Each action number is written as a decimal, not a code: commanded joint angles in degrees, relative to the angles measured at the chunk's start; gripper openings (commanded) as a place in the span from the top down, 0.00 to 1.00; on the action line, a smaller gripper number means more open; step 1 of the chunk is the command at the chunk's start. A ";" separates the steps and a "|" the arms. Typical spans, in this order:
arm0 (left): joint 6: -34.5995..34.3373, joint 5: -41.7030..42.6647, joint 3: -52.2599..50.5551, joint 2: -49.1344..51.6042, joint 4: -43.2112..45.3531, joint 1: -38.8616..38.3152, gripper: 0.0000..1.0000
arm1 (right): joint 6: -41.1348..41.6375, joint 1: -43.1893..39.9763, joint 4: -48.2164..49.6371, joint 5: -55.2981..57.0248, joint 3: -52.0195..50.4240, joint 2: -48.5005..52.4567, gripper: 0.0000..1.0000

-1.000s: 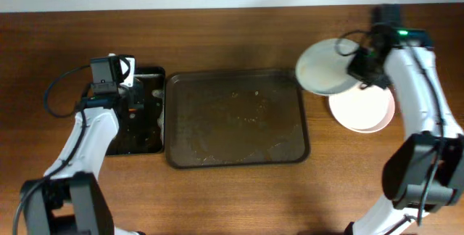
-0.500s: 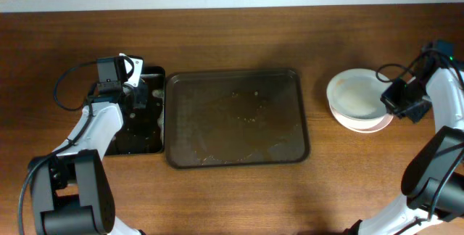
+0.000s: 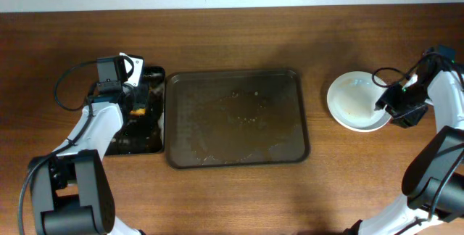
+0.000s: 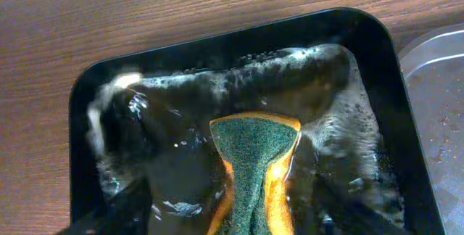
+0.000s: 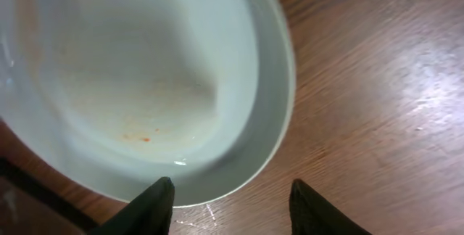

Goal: Clean dirty plates on tray and stack at the side
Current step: 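Release the plate and drop the sponge into the basin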

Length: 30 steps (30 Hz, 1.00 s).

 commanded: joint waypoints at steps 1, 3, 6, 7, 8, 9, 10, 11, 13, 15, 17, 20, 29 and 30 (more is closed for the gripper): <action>-3.41 0.70 2.23 0.68 -2.03 0.09 0.27 | -4.70 4.68 0.52 -2.03 -0.33 -1.75 0.44; -6.62 1.75 5.66 0.68 -6.34 0.09 0.21 | -8.63 8.70 2.12 -2.21 -0.33 -3.28 0.19; -12.76 3.28 12.20 0.68 -14.40 0.11 0.00 | -13.05 15.96 5.42 -2.14 -0.33 -5.16 0.02; -14.58 3.28 13.88 0.68 -16.81 0.11 0.00 | -13.88 17.79 6.36 -1.92 -0.33 -5.40 0.02; -16.15 3.28 15.61 0.68 -19.87 0.11 0.00 | -13.97 19.89 7.41 -1.33 -0.26 -5.46 0.01; -16.94 3.32 16.79 0.68 -22.38 0.15 0.00 | -13.94 21.51 8.17 -1.31 -0.26 -5.44 0.02; -16.94 3.72 18.05 0.68 -26.29 0.13 0.00 | -13.94 22.99 8.35 -1.31 -0.26 -5.44 0.02; -16.94 3.69 18.25 0.68 -28.30 0.13 0.00 | -13.94 23.78 8.09 -1.31 -0.26 -5.44 0.02; -17.00 3.69 18.25 0.68 -33.81 0.15 0.00 | -13.92 25.16 6.03 -0.94 -0.28 -5.44 0.02; -20.11 3.67 18.25 0.68 -39.32 0.15 0.00 | -13.44 25.81 3.76 -0.42 -0.28 -5.44 0.02; -22.29 3.67 18.23 0.66 -43.28 0.15 0.00 | -12.15 25.92 2.25 -0.07 -0.28 -5.75 0.02; -22.43 3.63 17.22 -0.48 -44.78 0.13 0.00 | -10.88 26.01 0.28 0.13 -0.55 -7.17 0.02; -15.43 8.76 -5.55 -26.67 -28.17 0.09 0.00 | -10.71 27.69 13.75 3.17 -20.83 -32.33 0.02; -15.32 8.74 -9.44 -32.89 -25.42 0.11 0.00 | -10.73 27.69 16.72 3.76 -24.50 -38.14 0.02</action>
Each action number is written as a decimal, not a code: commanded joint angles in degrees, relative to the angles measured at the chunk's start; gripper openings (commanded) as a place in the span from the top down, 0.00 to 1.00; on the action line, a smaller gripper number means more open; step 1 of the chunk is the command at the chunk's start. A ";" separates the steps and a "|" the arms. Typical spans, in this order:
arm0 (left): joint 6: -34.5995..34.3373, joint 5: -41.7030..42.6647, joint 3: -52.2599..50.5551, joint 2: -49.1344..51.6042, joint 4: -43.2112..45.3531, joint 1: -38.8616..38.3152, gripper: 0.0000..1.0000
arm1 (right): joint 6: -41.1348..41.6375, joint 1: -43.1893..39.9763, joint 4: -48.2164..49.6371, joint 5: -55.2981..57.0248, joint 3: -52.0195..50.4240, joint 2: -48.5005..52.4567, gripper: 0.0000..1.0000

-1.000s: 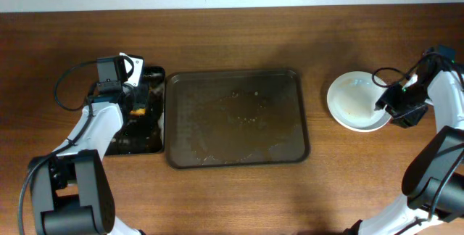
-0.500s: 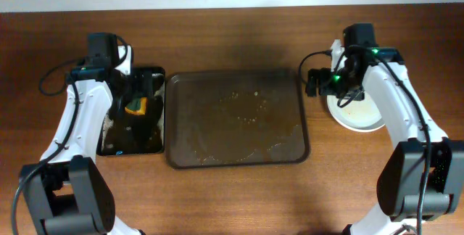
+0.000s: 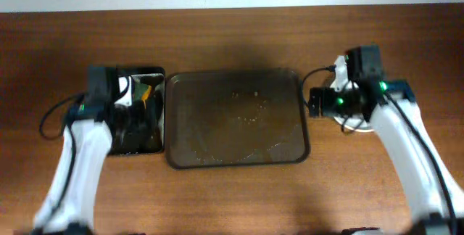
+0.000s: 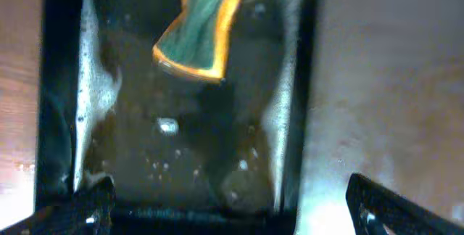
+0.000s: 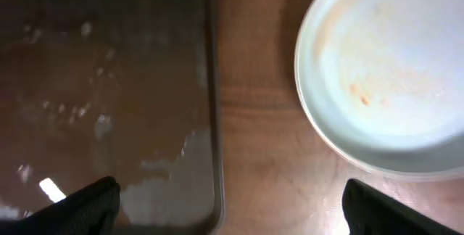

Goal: Clean dirty plates on tray and stack at the side
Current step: 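Release the plate and drop the sponge into the basin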

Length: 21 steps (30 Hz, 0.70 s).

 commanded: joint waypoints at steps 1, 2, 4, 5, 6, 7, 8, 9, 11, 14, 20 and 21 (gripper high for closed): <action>3.21 2.84 -10.62 -18.23 6.99 0.11 0.00 | 0.44 0.37 6.54 2.73 -9.55 -15.85 0.02; 3.23 2.82 -12.94 -22.08 9.11 0.11 0.00 | 0.42 0.35 8.55 3.45 -11.56 -19.37 0.02; 3.28 2.64 -16.31 -29.00 11.56 0.11 0.00 | 0.42 0.31 10.38 5.68 -14.56 -26.14 0.02; 3.26 2.69 -17.59 -32.72 11.93 0.11 0.00 | 0.42 0.31 10.62 6.05 -15.58 -28.89 0.02; 3.28 2.69 -17.94 -34.69 11.89 0.09 0.00 | 0.42 0.31 10.27 6.01 -15.91 -30.42 0.02; 3.28 2.69 -17.97 -36.52 11.37 0.11 0.00 | 0.42 0.31 9.77 6.03 -15.91 -31.43 0.02; 3.28 2.69 -17.97 -38.53 11.13 0.11 0.00 | 0.42 0.31 9.16 6.03 -15.93 -32.11 0.02; 3.28 2.69 -17.94 -39.58 11.13 0.11 0.00 | 0.42 0.31 8.68 6.03 -15.91 -32.41 0.02; 3.28 2.69 -17.94 -41.27 11.04 0.11 0.00 | 0.42 0.31 8.35 6.01 -15.91 -32.48 0.02; 3.28 2.69 -17.97 -41.46 11.02 0.11 0.00 | 0.42 0.31 8.31 6.03 -15.91 -31.19 0.02; 3.28 2.69 -17.97 -41.42 11.02 0.11 0.00 | 0.42 0.31 8.31 6.03 -15.91 -25.49 0.02; 3.28 2.69 -17.94 -41.42 11.02 0.11 0.00 | 0.42 0.31 8.31 6.01 -15.91 -24.39 0.02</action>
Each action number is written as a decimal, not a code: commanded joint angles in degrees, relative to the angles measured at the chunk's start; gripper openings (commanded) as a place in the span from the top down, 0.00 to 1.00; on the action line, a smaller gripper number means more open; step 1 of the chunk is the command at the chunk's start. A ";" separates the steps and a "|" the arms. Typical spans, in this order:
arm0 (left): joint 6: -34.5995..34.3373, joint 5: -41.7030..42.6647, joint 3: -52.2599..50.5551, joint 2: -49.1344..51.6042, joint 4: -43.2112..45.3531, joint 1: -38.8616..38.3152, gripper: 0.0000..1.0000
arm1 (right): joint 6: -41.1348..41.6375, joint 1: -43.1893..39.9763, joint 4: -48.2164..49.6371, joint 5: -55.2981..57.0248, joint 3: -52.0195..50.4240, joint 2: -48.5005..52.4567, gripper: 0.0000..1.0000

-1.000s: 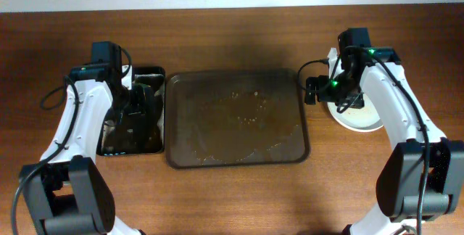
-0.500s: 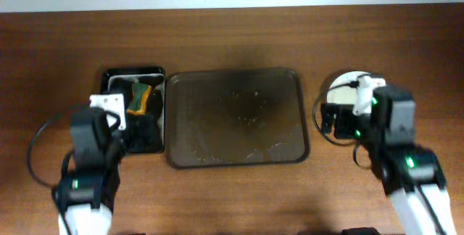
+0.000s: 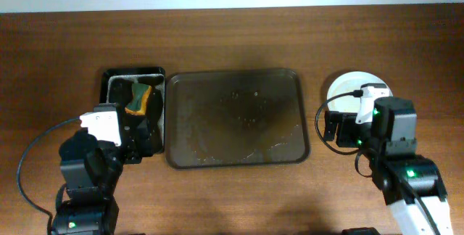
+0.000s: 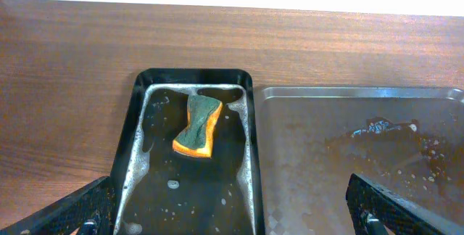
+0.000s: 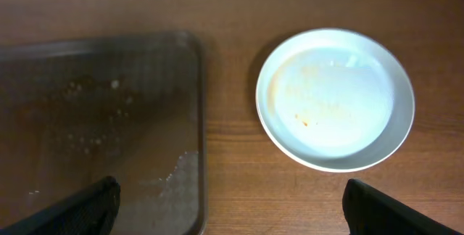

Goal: Clean dirty plates on tray and stack at the side

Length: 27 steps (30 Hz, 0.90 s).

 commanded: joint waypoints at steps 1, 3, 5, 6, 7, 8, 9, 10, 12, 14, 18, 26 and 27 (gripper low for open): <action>0.90 0.79 -0.48 -0.22 -0.09 0.11 0.00 | 0.37 0.26 -0.02 0.70 -0.26 4.31 0.02; 0.90 0.79 -0.50 -0.22 -0.09 0.11 0.00 | 0.37 0.26 -0.31 0.85 -0.28 7.21 0.02; 0.90 0.79 -0.48 -0.22 -0.09 0.11 0.00 | 0.37 0.26 -0.92 0.87 -0.31 8.33 0.02; 0.90 0.79 -0.50 -0.22 -0.09 0.11 0.00 | 0.37 0.26 -0.98 0.87 -0.31 8.07 0.02; 0.90 0.79 -0.50 -0.22 -0.09 0.11 0.00 | 0.37 0.26 -0.90 0.85 -0.31 7.45 0.02; 0.90 0.79 -0.48 -0.22 -0.09 0.11 0.00 | -0.33 0.24 -0.37 0.92 -0.31 6.10 0.02; 0.90 0.79 -0.48 -0.22 -0.09 0.11 0.00 | -1.33 0.26 0.26 0.87 -0.35 4.98 0.02; 0.90 0.79 -0.48 -0.22 -0.09 0.11 0.00 | -1.64 0.22 1.40 0.90 -0.68 3.34 0.02; 0.90 0.79 -0.48 -0.22 -0.09 0.11 0.00 | -1.60 -0.66 5.44 0.81 -3.17 -1.40 0.02; 0.90 0.79 -0.48 -0.22 -0.09 0.11 0.00 | -1.60 -1.97 11.67 0.52 -7.98 -7.54 0.02; 0.90 0.79 -0.48 -0.22 -0.09 0.11 0.00 | -1.60 -4.66 26.36 -1.68 -23.06 -24.92 0.02; 0.90 0.79 -0.50 -0.22 -0.09 0.11 0.00 | -1.60 -5.14 43.74 -1.29 -42.77 -46.93 0.02; 0.90 0.79 -0.48 -0.22 -0.09 0.11 0.00 | -1.62 -5.05 44.94 -1.27 -43.80 -47.50 0.02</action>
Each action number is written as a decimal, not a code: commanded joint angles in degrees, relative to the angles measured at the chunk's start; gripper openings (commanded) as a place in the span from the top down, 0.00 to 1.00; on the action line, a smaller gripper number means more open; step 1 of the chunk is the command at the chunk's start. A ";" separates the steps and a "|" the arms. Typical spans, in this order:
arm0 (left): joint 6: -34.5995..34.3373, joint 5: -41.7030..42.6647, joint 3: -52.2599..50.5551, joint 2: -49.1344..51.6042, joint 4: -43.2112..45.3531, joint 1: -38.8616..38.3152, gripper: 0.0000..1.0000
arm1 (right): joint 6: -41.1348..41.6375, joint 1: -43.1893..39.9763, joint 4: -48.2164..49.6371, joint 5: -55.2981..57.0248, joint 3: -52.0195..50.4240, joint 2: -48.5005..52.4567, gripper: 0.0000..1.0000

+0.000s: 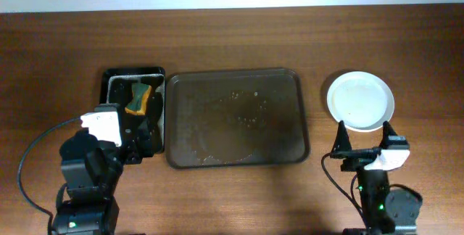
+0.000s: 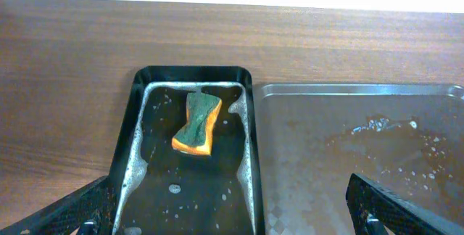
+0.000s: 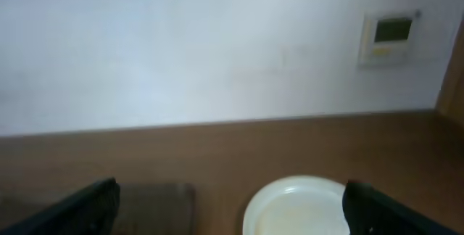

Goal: Clean dirty plates on tray and stack at the side

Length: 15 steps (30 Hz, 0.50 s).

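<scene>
One white plate point(image 1: 360, 101), faintly smeared, lies on the bare wood to the right of the grey tray point(image 1: 181, 137); the right wrist view shows the plate point(image 3: 297, 206) low in frame. The tray holds only crumbs and water. My right gripper point(image 1: 362, 139) stands open at the front of the table, short of the plate and apart from it, holding nothing. An orange-and-green sponge point(image 2: 196, 122) lies in the black basin point(image 2: 127, 155) of soapy water. My left gripper point(image 2: 232, 217) is open, raised over the basin's near end.
Basin and tray point(image 2: 362, 162) sit side by side, almost touching. The right wrist camera looks across the table at a white wall with a small control panel point(image 3: 393, 28). Bare wood lies behind the tray and around the plate.
My right arm has drawn back from beside the plate to the table's front edge and tilted up to face the wall. The left arm, sponge and plate have kept their places.
At first my left gripper was down in the basin at the sponge and my right gripper stood open at the plate's rim. Then both were raised, the sponge left in the water. Later both sat back toward the front, and now the right sits farther back.
</scene>
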 commanded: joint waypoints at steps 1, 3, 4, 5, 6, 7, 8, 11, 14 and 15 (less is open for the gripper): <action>0.72 0.66 -0.28 -0.24 0.07 0.11 0.00 | -0.70 -0.22 4.13 -0.35 -4.79 -3.15 0.02; 0.72 0.66 -0.26 -0.24 0.07 0.11 0.00 | -2.23 -0.22 5.92 -0.85 -6.34 -3.23 0.02; 0.72 0.66 -0.26 -0.24 0.07 0.11 0.00 | -3.48 -0.22 6.64 -1.49 -7.13 -3.23 0.02; 0.72 0.66 -0.28 -0.24 0.07 0.11 0.00 | -6.08 -0.22 7.15 -2.54 -8.09 -3.23 0.02; 0.72 0.66 -0.26 -0.24 0.07 0.11 0.00 | -8.04 -0.22 7.17 -3.43 -8.92 -3.30 0.02; 0.72 0.66 -0.26 -0.24 0.07 0.11 0.00 | -9.22 -0.22 7.15 -3.85 -9.86 -3.50 0.02; 0.72 0.66 -0.26 -0.24 0.07 0.11 0.00 | -10.29 -0.22 3.78 -3.85 -10.03 -4.09 0.02; 0.72 0.66 -0.28 -0.24 0.07 0.11 0.00 | -10.01 -0.22 -6.03 -3.65 -10.03 -6.82 0.02; 0.72 0.66 -0.26 -0.24 0.07 0.11 0.00 | -10.03 -0.22 -5.35 -3.54 -10.03 -9.27 0.02; 0.72 0.66 -0.28 -0.24 0.07 0.11 0.00 | -10.03 -0.22 -5.38 -3.54 -10.03 -9.11 0.02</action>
